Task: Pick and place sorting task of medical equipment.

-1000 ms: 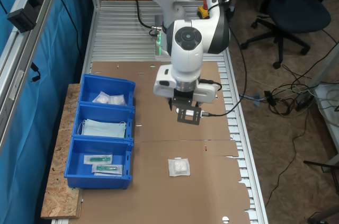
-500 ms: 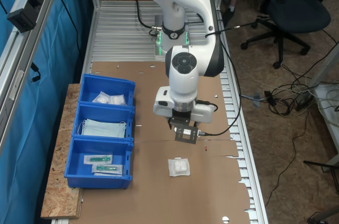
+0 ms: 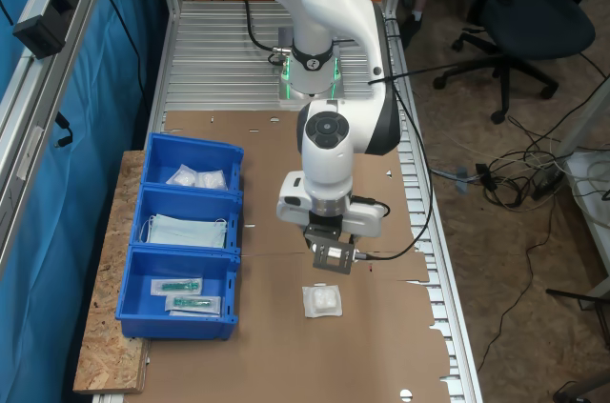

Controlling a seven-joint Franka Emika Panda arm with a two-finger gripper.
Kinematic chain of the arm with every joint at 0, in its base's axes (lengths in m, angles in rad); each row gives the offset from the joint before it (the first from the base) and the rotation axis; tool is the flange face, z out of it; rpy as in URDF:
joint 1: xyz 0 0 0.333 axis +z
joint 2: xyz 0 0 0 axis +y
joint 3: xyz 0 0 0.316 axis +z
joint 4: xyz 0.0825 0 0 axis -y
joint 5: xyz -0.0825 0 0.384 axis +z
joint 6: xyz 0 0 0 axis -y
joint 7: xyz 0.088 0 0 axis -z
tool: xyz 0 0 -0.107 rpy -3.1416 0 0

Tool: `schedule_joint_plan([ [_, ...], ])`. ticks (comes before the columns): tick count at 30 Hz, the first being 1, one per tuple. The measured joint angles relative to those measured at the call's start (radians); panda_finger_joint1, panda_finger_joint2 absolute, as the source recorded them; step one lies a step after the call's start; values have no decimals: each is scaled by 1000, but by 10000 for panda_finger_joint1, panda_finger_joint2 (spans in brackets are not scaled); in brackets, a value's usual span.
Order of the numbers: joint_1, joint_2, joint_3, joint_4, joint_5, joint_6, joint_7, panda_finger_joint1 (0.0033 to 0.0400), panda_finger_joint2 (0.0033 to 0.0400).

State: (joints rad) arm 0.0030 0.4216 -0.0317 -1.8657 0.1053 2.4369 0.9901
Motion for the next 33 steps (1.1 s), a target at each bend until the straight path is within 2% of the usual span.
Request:
schedule_joint_plan([
  [6,-3,75,0,44,7,47,0,400,400],
  [18,-18,215,0,100,17,107,0,400,400],
  [33,-30,276,5,144,19,133,0,400,400],
])
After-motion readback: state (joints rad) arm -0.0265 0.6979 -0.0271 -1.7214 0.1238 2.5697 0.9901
